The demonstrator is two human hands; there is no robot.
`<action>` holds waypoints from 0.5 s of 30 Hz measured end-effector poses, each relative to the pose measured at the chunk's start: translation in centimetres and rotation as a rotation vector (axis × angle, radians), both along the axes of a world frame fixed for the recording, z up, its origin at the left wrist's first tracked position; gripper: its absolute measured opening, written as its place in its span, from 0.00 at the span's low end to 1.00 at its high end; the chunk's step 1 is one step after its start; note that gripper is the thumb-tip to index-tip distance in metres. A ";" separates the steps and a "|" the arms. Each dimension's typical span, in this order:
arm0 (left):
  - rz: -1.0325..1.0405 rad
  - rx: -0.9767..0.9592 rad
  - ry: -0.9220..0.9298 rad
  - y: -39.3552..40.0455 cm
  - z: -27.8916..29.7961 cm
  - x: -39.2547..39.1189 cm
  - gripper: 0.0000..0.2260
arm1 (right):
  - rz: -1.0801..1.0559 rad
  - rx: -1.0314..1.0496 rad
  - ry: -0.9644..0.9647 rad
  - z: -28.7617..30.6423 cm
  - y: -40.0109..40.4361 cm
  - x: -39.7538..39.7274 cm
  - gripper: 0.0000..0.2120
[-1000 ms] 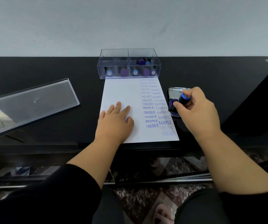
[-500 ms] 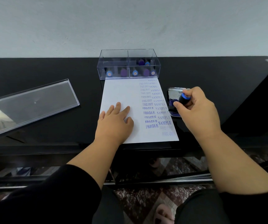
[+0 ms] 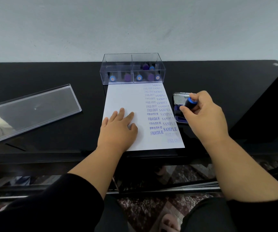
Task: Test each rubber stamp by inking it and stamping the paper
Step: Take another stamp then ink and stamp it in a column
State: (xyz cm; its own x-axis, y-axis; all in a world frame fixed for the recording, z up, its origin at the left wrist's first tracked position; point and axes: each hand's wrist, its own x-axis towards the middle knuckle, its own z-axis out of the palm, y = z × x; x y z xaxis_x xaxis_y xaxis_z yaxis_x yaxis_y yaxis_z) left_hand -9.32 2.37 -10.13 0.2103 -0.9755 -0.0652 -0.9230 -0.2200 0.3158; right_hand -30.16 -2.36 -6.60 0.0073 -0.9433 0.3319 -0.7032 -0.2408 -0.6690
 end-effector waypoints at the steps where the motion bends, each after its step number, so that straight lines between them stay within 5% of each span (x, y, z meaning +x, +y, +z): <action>1: 0.001 0.000 0.001 0.0 0.0 0.0 0.22 | -0.005 0.001 -0.004 0.0 -0.1 -0.1 0.11; 15: 0.002 -0.010 0.003 -0.2 -0.3 0.0 0.22 | -0.098 0.035 0.060 -0.7 -3.7 -0.9 0.14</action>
State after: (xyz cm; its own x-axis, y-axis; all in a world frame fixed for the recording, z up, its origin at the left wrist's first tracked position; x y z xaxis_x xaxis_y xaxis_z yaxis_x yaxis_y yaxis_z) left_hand -9.29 2.14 -10.42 0.2123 -0.9756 -0.0562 -0.9215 -0.2190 0.3208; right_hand -31.01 -6.11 -7.35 -0.0670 -0.9514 0.3005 -0.7610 -0.1461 -0.6321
